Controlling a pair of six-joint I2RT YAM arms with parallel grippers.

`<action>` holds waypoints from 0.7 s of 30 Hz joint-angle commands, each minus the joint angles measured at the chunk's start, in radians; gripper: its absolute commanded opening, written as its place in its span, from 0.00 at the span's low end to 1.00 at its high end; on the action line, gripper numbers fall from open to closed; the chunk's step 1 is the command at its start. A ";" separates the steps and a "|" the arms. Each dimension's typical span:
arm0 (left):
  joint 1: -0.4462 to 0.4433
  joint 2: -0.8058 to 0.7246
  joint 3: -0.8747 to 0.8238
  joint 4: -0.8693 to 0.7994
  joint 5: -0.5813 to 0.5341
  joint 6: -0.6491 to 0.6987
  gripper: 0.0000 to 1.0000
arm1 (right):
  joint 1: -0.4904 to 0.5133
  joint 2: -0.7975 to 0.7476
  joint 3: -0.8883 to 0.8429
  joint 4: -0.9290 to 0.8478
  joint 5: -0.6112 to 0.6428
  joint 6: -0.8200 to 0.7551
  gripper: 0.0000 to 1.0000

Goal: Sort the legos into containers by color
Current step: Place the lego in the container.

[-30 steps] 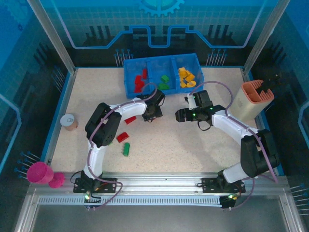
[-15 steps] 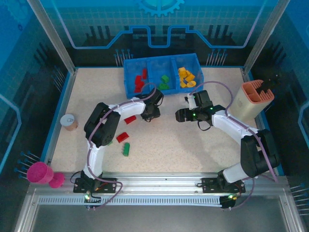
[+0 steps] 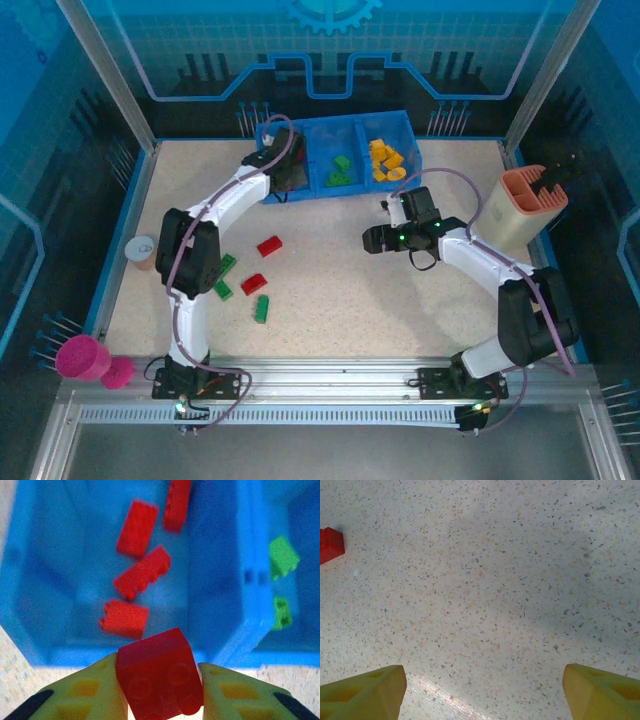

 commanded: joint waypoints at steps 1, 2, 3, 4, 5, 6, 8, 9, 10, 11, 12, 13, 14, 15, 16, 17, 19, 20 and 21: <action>0.013 0.080 0.079 0.013 -0.041 0.073 0.34 | -0.017 0.013 0.025 0.008 -0.018 -0.022 0.83; 0.018 0.100 0.098 0.025 -0.042 0.076 0.34 | -0.017 0.014 0.027 0.007 -0.018 -0.022 0.83; 0.021 0.113 0.110 0.039 -0.047 0.079 0.34 | -0.017 0.016 0.028 0.004 -0.018 -0.022 0.83; 0.024 0.130 0.130 0.054 -0.057 0.087 0.35 | -0.017 0.019 0.030 0.004 -0.020 -0.022 0.83; 0.027 0.153 0.158 0.062 -0.072 0.103 0.36 | -0.018 0.020 0.028 0.007 -0.023 -0.022 0.83; 0.030 0.176 0.190 0.059 -0.100 0.114 0.38 | -0.018 0.024 0.026 0.014 -0.024 -0.020 0.83; 0.037 0.219 0.244 0.081 -0.124 0.136 0.38 | -0.018 0.042 0.032 0.016 -0.032 -0.017 0.83; 0.040 0.232 0.259 0.093 -0.129 0.144 0.38 | -0.015 0.048 0.040 0.009 -0.033 -0.017 0.83; 0.042 0.251 0.284 0.094 -0.131 0.152 0.39 | -0.014 0.051 0.043 0.005 -0.031 -0.019 0.83; 0.043 0.267 0.309 0.090 -0.133 0.159 0.40 | -0.011 0.051 0.045 0.002 -0.027 -0.020 0.83; 0.044 0.277 0.329 0.084 -0.134 0.165 0.40 | -0.011 0.050 0.045 -0.001 -0.025 -0.020 0.83; 0.046 0.288 0.350 0.079 -0.131 0.172 0.41 | -0.009 0.047 0.046 -0.006 -0.020 -0.020 0.83; 0.047 0.292 0.366 0.072 -0.129 0.177 0.43 | -0.006 0.044 0.047 -0.009 -0.016 -0.020 0.83; 0.048 0.292 0.374 0.069 -0.128 0.181 0.48 | -0.004 0.041 0.047 -0.010 -0.012 -0.020 0.83; 0.048 0.287 0.375 0.069 -0.127 0.187 0.51 | -0.001 0.039 0.048 -0.011 -0.007 -0.019 0.83; 0.048 0.277 0.373 0.070 -0.125 0.194 0.54 | 0.001 0.036 0.051 -0.014 -0.001 -0.016 0.83; 0.048 0.247 0.359 0.079 -0.115 0.209 0.62 | 0.010 0.036 0.058 -0.020 0.005 -0.017 0.83; 0.048 0.221 0.339 0.095 -0.108 0.226 0.66 | 0.017 0.036 0.062 -0.022 0.009 -0.017 0.83; 0.046 0.193 0.319 0.112 -0.106 0.240 0.67 | 0.021 0.036 0.064 -0.022 0.009 -0.017 0.83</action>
